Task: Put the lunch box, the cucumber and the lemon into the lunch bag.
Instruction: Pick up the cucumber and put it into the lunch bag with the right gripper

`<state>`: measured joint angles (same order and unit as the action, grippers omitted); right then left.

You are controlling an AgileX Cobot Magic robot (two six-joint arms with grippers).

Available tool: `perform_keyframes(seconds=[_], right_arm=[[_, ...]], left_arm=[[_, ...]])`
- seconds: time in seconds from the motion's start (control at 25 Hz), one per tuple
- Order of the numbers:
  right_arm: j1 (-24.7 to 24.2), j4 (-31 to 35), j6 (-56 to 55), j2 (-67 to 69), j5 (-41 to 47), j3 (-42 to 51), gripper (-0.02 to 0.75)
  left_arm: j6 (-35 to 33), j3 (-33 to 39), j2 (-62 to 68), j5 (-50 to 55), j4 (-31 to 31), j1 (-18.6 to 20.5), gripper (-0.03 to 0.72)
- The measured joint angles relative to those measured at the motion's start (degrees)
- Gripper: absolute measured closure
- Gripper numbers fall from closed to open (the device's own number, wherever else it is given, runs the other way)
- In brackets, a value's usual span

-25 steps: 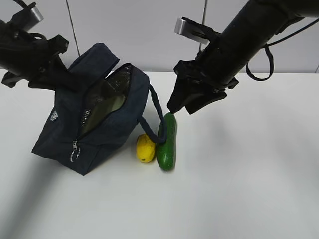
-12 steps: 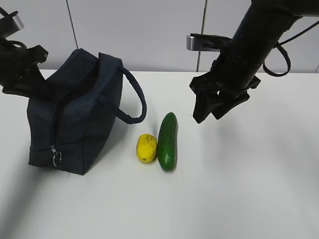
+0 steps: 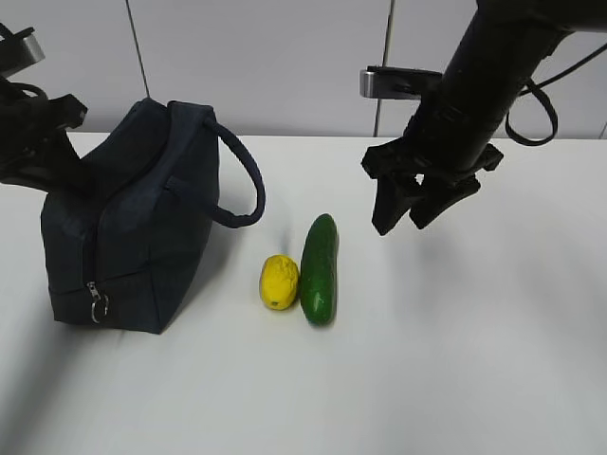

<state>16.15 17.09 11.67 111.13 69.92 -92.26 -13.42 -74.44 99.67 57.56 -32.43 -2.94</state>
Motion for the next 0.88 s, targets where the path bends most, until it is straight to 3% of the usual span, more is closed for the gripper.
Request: perform_keyframes(seconds=[0.36,0.88], right_arm=[[1.58,-1.12,-14.95,0.5,-8.92,0.0,0.324],[2.52,4.15,-16.95,8.07,-18.43,-0.06,0.323]], left_arm=[[1.38,0.0,0.0,0.0,0.0,0.0,0.669],[1.61,0.0,0.0,-2.95,-1.49,0.0,0.663]])
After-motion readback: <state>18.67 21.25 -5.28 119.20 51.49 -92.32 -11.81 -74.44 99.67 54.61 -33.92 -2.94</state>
